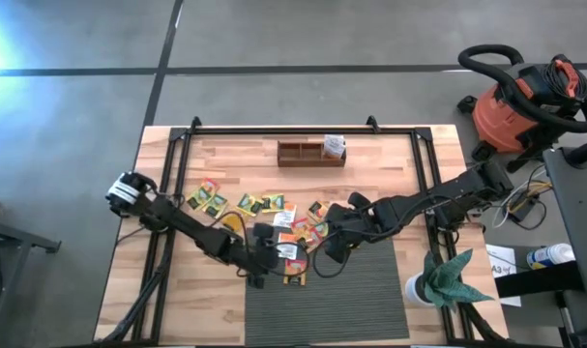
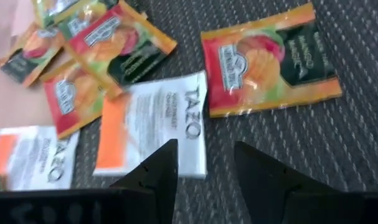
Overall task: Pick & Place Tea
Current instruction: Put the white tea bag into the right section of the wooden organizer
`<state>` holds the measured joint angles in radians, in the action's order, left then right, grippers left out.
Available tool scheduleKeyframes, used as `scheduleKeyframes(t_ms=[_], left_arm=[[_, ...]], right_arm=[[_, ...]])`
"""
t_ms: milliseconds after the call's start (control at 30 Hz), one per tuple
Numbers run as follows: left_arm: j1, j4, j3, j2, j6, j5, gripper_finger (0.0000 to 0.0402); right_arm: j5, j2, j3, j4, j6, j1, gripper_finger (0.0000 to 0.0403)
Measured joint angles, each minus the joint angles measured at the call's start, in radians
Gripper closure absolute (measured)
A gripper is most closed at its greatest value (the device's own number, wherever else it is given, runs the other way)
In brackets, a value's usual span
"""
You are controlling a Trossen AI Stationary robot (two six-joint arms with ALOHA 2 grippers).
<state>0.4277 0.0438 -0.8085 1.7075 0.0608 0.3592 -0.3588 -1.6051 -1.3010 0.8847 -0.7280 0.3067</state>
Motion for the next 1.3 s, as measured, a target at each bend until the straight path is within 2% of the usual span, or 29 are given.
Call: scheduleKeyframes(t_ms=[300,667,933,1200,1300], left_arm=[[0.001,-0.011,-0.039,0.071,0.018,0.021,0.0254],[-0.009,-0.025,-0.047,0.077,0.026,0.053,0.0332],[-0.036,-0.044,-0.059,0.074,0.076,0.013,0.0353],[-0.056,-0.093,-0.082,0.073,0.082,0.01,0.0397],[-0.058,-0.107,-0.095,0.073,0.072,0.01,0.04]], right_arm=[[-0.001,0.0,0.0,0.001,-0.005,0.002,0.0289],[-0.008,0.0,0.0,0.0,-0.005,0.001,0.0289],[-0.008,0.0,0.001,-0.001,-0.005,0.001,0.0289],[-0.01,0.001,0.001,-0.004,-0.019,0.001,0.0289],[-0.011,0.001,0.002,-0.004,-0.025,0.001,0.0289]])
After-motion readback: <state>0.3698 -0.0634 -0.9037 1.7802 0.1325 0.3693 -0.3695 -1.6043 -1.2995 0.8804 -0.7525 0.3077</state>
